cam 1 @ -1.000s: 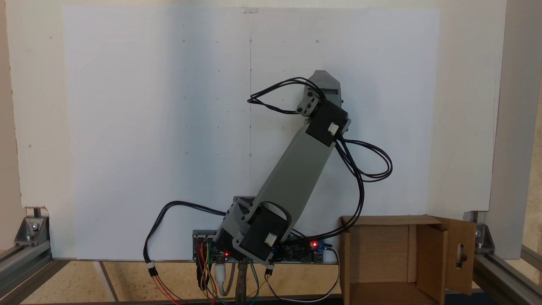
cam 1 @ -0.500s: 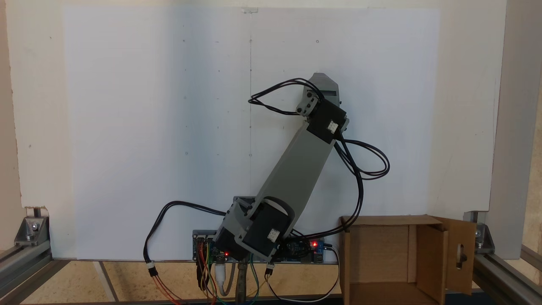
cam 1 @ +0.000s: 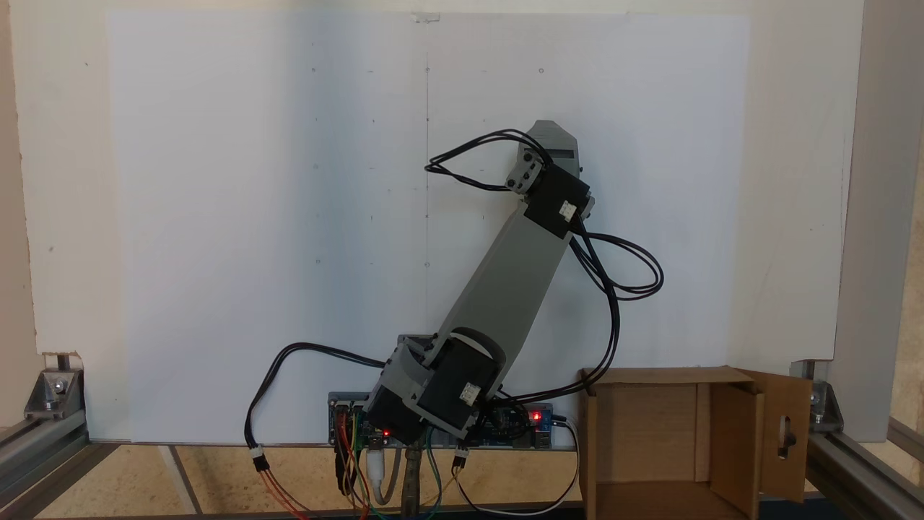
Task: Grasp a green dice and put it in the bin.
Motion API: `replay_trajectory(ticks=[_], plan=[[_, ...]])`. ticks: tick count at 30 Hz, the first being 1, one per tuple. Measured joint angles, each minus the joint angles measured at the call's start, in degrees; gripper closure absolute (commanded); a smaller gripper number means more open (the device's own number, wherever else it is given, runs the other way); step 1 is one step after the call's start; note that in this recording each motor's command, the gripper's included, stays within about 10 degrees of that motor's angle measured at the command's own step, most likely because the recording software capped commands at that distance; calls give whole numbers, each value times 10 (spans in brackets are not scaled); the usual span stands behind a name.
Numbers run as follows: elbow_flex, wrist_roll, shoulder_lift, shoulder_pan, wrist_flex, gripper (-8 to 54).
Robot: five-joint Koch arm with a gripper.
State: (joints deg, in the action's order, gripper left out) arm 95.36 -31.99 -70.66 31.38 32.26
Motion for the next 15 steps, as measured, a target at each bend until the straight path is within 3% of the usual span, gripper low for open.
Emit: replay_trajectory(ticks=[3,11,15], plan=[[0,0,0,1,0,45],[0,0,0,4,0,124],[0,0,0,2,0,217]])
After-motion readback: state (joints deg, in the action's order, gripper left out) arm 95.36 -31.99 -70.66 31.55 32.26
